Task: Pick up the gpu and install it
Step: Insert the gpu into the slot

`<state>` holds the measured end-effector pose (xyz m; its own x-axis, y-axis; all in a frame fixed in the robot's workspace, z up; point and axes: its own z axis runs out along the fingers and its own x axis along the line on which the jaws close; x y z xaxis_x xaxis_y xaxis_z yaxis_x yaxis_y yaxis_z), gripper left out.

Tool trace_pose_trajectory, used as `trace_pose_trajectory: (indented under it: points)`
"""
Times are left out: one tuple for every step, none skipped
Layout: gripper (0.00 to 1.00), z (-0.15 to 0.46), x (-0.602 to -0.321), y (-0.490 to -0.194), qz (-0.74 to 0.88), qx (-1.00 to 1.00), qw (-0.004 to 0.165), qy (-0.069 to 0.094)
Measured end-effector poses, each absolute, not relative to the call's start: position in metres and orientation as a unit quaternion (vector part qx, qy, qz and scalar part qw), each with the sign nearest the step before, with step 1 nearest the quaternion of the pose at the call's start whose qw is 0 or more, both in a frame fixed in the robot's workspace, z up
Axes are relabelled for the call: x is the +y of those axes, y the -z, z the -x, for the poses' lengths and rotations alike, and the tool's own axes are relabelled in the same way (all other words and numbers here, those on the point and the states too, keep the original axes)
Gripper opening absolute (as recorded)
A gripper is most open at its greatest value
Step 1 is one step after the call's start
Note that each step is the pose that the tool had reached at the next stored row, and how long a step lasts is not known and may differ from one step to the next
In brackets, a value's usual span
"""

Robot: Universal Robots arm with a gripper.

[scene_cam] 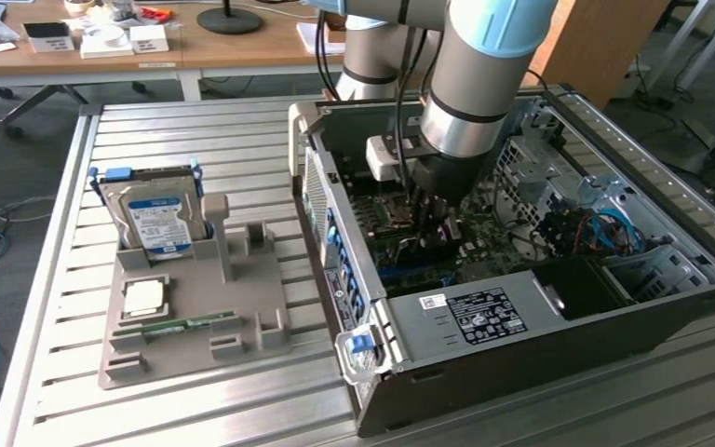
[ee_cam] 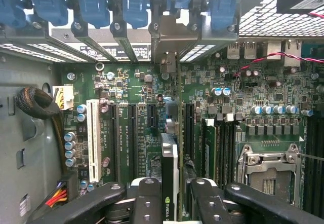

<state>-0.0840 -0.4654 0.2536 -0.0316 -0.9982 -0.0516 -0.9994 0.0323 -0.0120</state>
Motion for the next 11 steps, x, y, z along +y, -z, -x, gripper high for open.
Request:
trace_pose_trajectory:
  points:
    - [0.27, 0.0840, -0.4653, -0.2536, 0.695, 0.718, 0.023, -0.014]
    - [0.27, 0.0839, -0.4653, -0.2536, 0.695, 0.718, 0.023, -0.014]
    - [0.27, 0.0839, -0.4653, -0.2536, 0.695, 0.718, 0.023, -0.014]
    - [0.27, 0.0839, -0.4653, -0.2536, 0.695, 0.718, 0.023, -0.014]
    - [0.27, 0.0839, -0.4653, -0.2536, 0.695, 0.718, 0.023, -0.014]
    - [0.27, 0.0840, -0.4653, -0.2536, 0.695, 0.718, 0.023, -0.014]
    - [0.27, 0.0842, -0.4653, -0.2535, 0.695, 0.718, 0.023, -0.014]
    - [0.27, 0.0844, -0.4653, -0.2535, 0.695, 0.718, 0.023, -0.014]
    - [0.27, 0.0847, -0.4653, -0.2534, 0.695, 0.718, 0.023, -0.014]
    - [0.27, 0.0849, -0.4653, -0.2533, 0.696, 0.718, 0.023, -0.014]
    - [0.27, 0.0850, -0.4654, -0.2531, 0.696, 0.718, 0.023, -0.014]
